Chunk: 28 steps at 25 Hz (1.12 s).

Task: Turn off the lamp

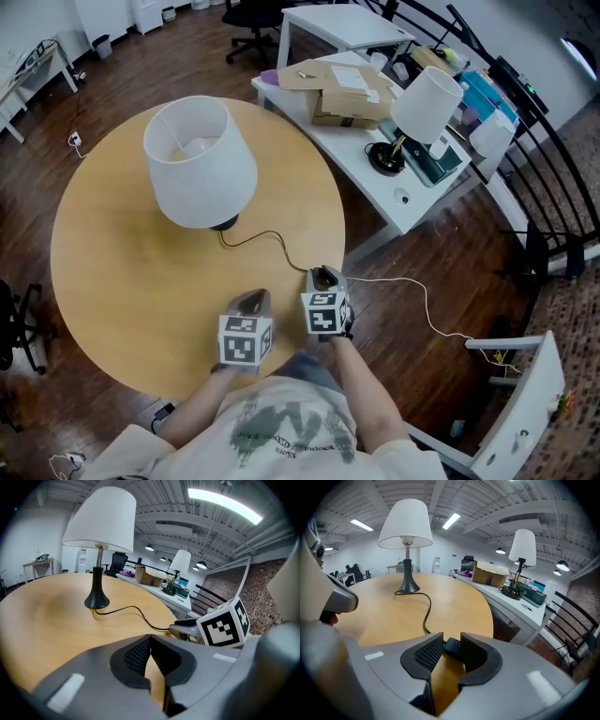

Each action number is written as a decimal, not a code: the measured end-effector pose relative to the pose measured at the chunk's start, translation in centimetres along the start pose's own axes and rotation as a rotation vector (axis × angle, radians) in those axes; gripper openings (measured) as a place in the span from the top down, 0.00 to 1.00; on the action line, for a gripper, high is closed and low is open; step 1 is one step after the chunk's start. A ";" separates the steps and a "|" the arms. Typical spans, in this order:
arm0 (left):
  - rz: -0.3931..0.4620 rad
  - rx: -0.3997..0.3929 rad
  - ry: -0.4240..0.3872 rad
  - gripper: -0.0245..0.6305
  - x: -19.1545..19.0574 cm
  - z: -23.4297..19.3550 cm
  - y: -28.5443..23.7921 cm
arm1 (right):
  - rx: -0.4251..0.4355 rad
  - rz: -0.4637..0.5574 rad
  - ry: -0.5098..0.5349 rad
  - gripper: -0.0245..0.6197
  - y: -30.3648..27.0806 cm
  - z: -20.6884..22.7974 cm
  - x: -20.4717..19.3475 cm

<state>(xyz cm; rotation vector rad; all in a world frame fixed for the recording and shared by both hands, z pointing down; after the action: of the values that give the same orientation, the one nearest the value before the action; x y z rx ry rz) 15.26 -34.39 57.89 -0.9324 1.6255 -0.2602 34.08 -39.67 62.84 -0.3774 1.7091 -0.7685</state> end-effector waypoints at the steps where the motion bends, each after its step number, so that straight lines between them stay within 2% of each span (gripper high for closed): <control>1: 0.007 0.000 0.000 0.96 0.0 -0.1 0.4 | 0.002 -0.010 -0.007 0.80 0.2 0.1 0.3; 5: 0.042 -0.005 -0.007 0.96 0.3 -0.6 2.1 | -0.035 0.033 -0.037 0.80 2.0 -0.2 1.6; 13: 0.100 -0.052 -0.056 0.97 0.0 -1.2 6.8 | -0.063 0.149 -0.129 0.82 8.0 -4.2 2.3; 17: 0.111 -0.072 -0.068 0.96 -0.4 -1.4 8.7 | -0.047 0.185 -0.172 0.83 11.2 -6.6 2.0; 24: 0.156 -0.102 -0.052 0.97 -0.7 -0.6 10.3 | -0.021 0.249 -0.156 0.87 15.1 -8.6 2.4; 28: 0.193 -0.106 -0.052 0.97 -1.0 0.4 11.8 | 0.010 0.298 -0.152 0.94 17.3 -9.4 3.1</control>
<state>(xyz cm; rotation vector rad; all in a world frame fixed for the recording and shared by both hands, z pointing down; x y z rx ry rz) 10.55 -25.88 51.13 -0.8478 1.6810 -0.0170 26.76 -26.16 50.17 -0.1636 1.5728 -0.5171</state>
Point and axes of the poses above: the fingertips, and each gripper's own axes: y backward along the fingers, z to its right, x out of its top, the point moved 10 cm from there along y, backward along the fingers, and after that the axes turned 2 degrees about z, right-handed, at the moved point
